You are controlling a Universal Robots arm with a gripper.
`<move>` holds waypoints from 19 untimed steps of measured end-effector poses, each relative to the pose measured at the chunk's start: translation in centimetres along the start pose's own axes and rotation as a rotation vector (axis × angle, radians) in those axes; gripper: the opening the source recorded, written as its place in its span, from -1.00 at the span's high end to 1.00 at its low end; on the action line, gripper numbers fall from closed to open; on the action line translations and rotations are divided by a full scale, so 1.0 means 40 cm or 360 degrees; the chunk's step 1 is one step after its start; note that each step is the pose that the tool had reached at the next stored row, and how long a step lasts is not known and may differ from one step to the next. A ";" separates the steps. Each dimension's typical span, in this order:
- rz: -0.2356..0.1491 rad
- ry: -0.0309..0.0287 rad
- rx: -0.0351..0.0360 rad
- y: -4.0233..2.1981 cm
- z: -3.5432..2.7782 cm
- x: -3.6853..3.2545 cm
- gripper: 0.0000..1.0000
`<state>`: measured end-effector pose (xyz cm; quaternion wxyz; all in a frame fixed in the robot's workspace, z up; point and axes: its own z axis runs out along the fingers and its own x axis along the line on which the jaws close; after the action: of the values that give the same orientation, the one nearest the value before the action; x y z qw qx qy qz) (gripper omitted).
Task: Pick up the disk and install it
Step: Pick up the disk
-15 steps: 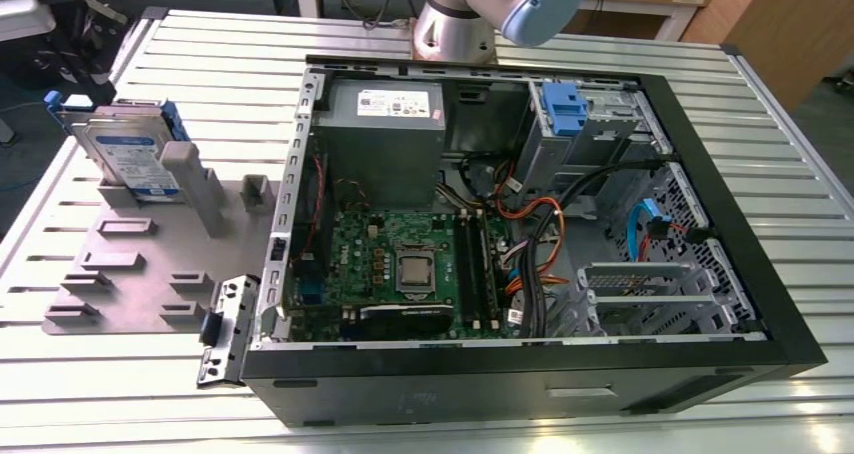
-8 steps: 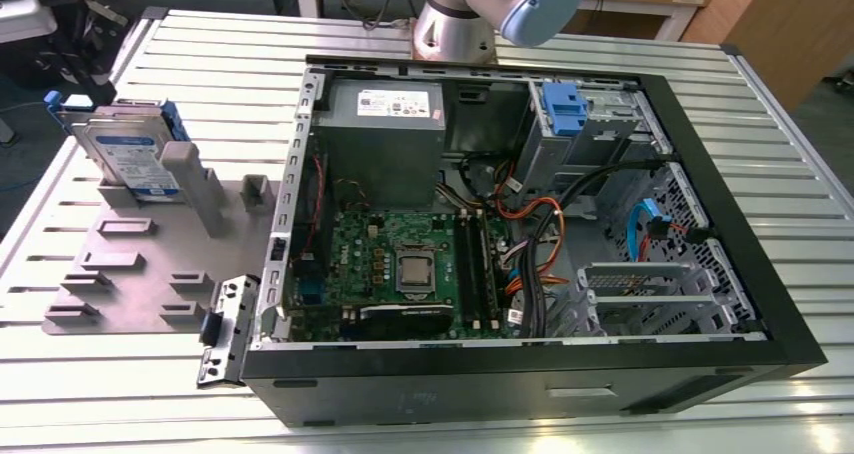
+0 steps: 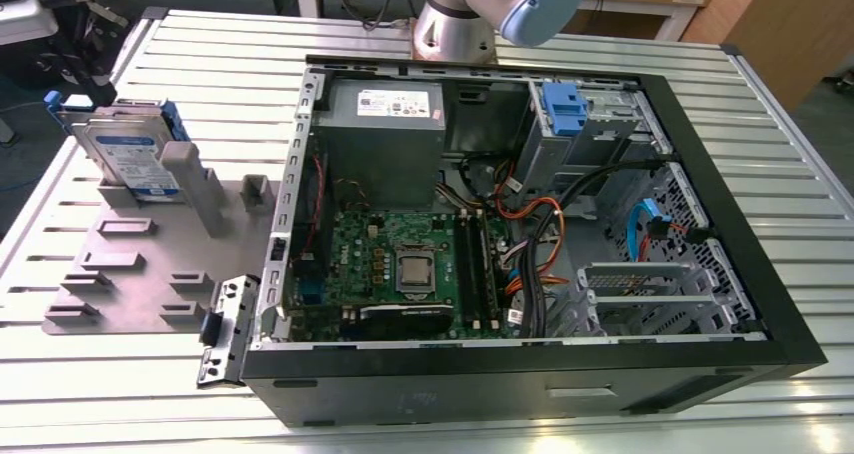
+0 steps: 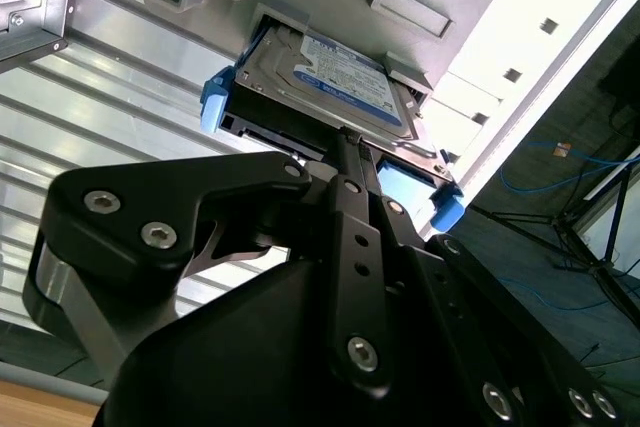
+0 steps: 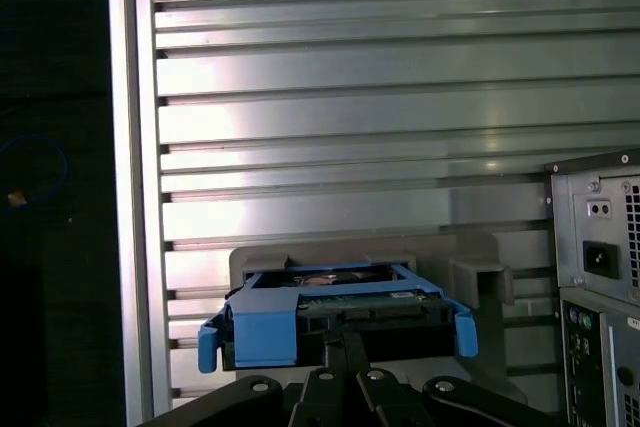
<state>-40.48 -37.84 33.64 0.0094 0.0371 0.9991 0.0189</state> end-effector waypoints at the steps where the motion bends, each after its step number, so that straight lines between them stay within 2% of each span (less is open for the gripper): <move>1: 0.0000 0.00000 0.0000 0.000 0.000 0.000 0.79; 10: -0.0019 0.00007 0.0000 0.000 0.000 0.000 0.79; 14: -0.0083 0.00030 -0.0002 0.000 0.000 0.000 0.79; 19: -0.0219 0.00084 -0.0004 0.000 0.000 0.000 0.79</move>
<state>-40.48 -37.84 33.63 0.0081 -0.0316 0.9993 0.0195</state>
